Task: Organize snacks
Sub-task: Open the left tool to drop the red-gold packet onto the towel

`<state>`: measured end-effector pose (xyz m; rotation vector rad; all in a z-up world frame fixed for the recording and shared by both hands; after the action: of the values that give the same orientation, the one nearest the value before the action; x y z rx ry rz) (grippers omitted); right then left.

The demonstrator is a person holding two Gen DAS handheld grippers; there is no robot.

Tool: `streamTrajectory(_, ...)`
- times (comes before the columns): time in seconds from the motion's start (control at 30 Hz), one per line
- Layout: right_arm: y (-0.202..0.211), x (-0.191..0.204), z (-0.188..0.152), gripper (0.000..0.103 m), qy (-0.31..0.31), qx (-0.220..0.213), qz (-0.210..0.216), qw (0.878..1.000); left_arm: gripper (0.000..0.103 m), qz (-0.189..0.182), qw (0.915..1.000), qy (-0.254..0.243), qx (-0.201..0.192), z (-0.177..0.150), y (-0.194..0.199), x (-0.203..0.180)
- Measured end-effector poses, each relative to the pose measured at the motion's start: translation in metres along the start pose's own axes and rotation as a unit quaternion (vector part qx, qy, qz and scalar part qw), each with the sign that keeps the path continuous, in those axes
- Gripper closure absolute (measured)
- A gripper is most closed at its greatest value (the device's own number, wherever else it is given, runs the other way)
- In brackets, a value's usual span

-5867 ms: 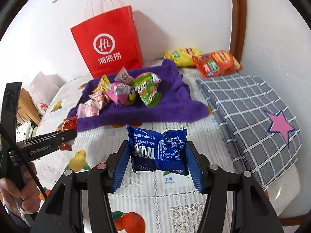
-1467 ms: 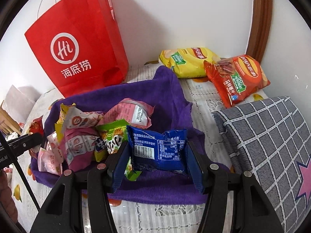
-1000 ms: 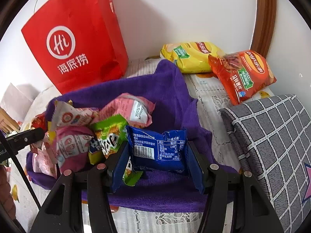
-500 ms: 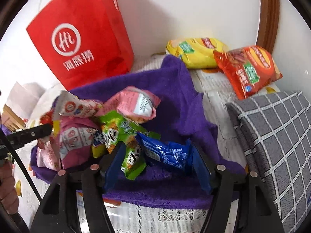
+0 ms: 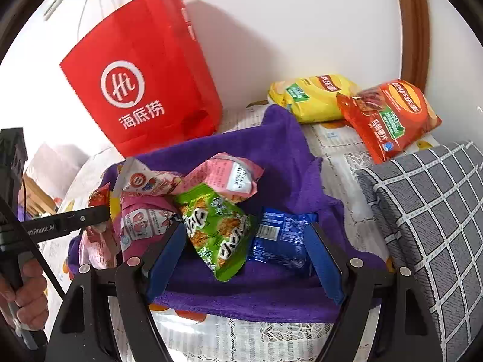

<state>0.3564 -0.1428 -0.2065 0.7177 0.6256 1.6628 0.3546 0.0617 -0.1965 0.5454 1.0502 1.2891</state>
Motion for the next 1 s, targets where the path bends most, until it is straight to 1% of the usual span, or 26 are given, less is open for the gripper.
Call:
streamTrajectory(0.33, 0.005, 0.015, -0.002, 0.023, 0.035, -0.021, -0.008, 0.999, 0.066, 0.007, 0.9999, -0.001, 0.008, -0.002, -0.003, 0.0)
streamTrajectory(0.47, 0.006, 0.021, -0.001, 0.023, 0.052, -0.032, -0.003, 0.998, 0.066, 0.01, 0.9999, 0.0, 0.011, -0.002, -0.002, 0.0)
streamTrajectory(0.57, 0.009, 0.022, 0.0, 0.023, 0.053, -0.044, 0.001, 0.998, 0.057, 0.008, 0.9998, 0.002, 0.02, -0.002, 0.0, 0.0)
streamTrajectory(0.63, 0.011, 0.021, 0.001, 0.023, 0.041, -0.046, 0.011, 0.998, 0.05, 0.006, 0.9998, 0.004, 0.017, 0.0, 0.006, -0.001)
streamTrajectory(0.7, 0.013, 0.018, 0.0, 0.023, 0.023, -0.043, 0.018, 0.999, 0.048, 0.003, 0.9999, 0.005, 0.012, 0.001, 0.012, -0.002)
streamTrajectory(0.83, 0.022, 0.013, -0.009, 0.023, -0.001, -0.032, 0.004, 0.999, 0.043, -0.002, 1.0, 0.0, 0.003, 0.002, 0.027, -0.008)
streamTrajectory(0.93, 0.034, 0.012, -0.019, 0.023, 0.004, -0.029, -0.026, 0.999, 0.043, -0.001, 1.0, -0.007, 0.0, 0.0, 0.035, -0.016)
streamTrajectory(1.0, 0.044, 0.014, -0.022, 0.023, 0.01, -0.023, -0.039, 0.999, 0.043, -0.004, 0.9998, -0.022, -0.001, -0.004, 0.042, -0.025)
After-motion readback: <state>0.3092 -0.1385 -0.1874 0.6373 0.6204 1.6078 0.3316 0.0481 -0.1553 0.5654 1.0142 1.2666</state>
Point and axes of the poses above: each gripper's, at about its wrist camera, not at the fingertips, and y roughly against the way its jaws point, x to its left, z to its top, the point moved 6 cm from there along -y, roughly the way its jaws point, and after that the axes turned 5 degrees about -z, right-handed, at the moved point
